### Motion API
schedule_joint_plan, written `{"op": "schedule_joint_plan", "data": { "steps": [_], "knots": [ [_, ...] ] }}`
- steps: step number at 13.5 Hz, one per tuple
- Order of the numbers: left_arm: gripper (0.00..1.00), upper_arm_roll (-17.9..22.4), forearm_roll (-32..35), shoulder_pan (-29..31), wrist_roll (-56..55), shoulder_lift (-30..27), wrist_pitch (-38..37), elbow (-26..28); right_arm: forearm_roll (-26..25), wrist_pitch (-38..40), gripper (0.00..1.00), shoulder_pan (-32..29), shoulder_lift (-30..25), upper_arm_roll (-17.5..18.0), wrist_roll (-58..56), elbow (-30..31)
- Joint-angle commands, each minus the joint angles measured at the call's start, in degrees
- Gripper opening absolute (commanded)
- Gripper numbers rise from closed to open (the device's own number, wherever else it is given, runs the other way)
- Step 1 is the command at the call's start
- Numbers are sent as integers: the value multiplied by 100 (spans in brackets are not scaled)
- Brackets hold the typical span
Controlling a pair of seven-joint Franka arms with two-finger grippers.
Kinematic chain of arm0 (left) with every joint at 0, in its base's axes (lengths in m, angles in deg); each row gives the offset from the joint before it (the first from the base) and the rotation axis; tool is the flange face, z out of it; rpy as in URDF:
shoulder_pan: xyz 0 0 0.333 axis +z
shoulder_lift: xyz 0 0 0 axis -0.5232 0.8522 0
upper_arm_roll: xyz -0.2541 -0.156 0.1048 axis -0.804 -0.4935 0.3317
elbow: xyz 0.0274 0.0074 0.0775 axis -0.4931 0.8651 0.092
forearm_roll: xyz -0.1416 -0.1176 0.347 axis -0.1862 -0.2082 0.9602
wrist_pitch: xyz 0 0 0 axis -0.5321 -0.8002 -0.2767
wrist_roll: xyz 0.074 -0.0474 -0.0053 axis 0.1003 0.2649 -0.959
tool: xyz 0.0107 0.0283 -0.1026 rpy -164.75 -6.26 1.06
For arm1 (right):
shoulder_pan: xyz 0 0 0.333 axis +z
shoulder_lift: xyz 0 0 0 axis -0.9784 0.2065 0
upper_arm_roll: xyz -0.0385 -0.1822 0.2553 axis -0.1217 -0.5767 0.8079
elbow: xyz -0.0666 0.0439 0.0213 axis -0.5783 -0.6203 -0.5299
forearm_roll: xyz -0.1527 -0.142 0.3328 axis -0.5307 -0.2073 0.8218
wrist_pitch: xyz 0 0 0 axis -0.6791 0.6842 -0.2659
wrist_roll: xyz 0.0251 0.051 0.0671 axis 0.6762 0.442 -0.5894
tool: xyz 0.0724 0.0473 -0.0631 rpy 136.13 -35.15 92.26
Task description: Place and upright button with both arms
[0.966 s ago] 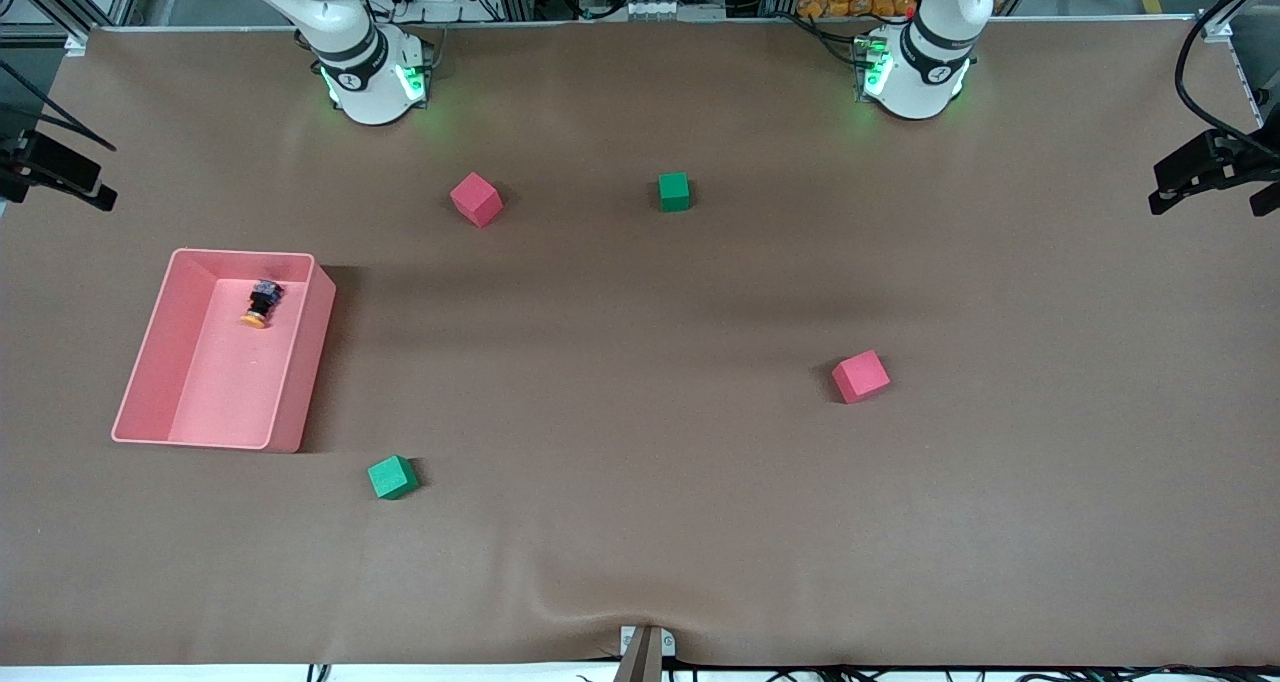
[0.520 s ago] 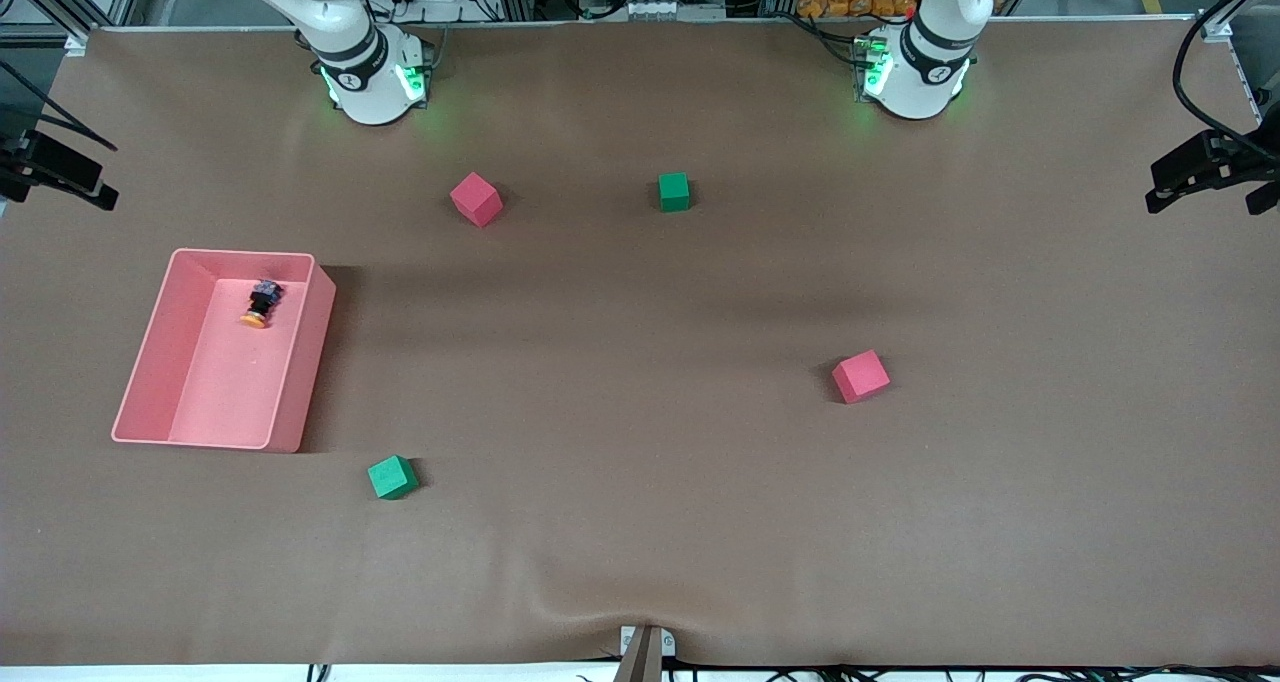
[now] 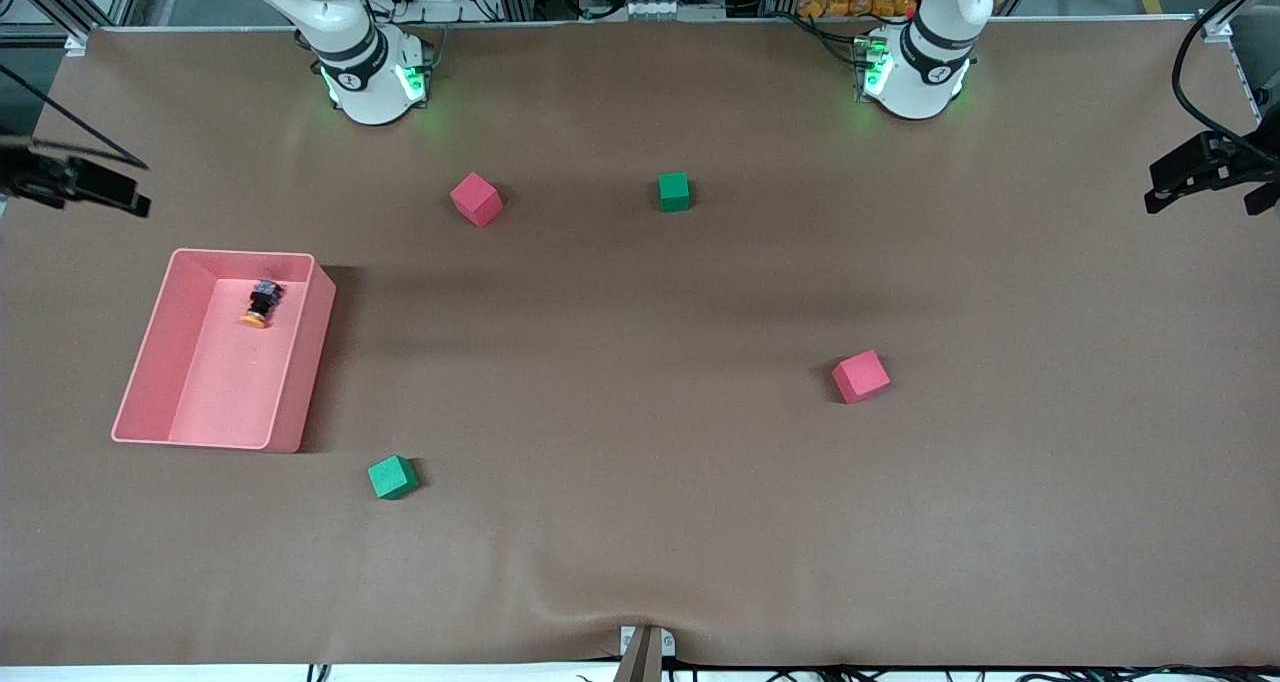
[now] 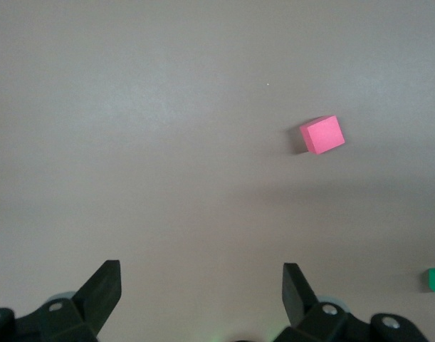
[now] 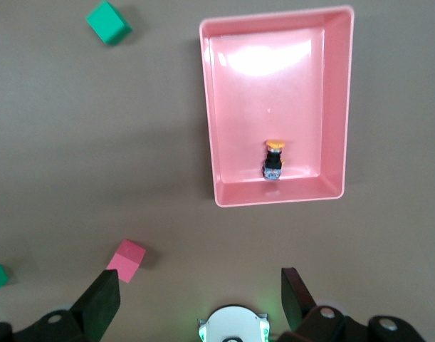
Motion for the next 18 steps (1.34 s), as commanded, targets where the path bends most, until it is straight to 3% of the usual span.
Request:
{"op": "schedule_joint_plan", "data": {
  "steps": [1, 12, 18],
  "knots": [
    [100, 23, -61, 52, 173, 18, -63, -68, 12, -339, 100, -27, 315, -18, -33, 535],
    [100, 23, -61, -10, 138, 27, -72, -42, -243, -4425, 100, -703, 367, -35, -499, 3981],
    [100, 14, -70, -10, 147, 62, -72, -60, -235, -4727, 100, -1090, 1052, -18, -789, 4151]
  ]
}}
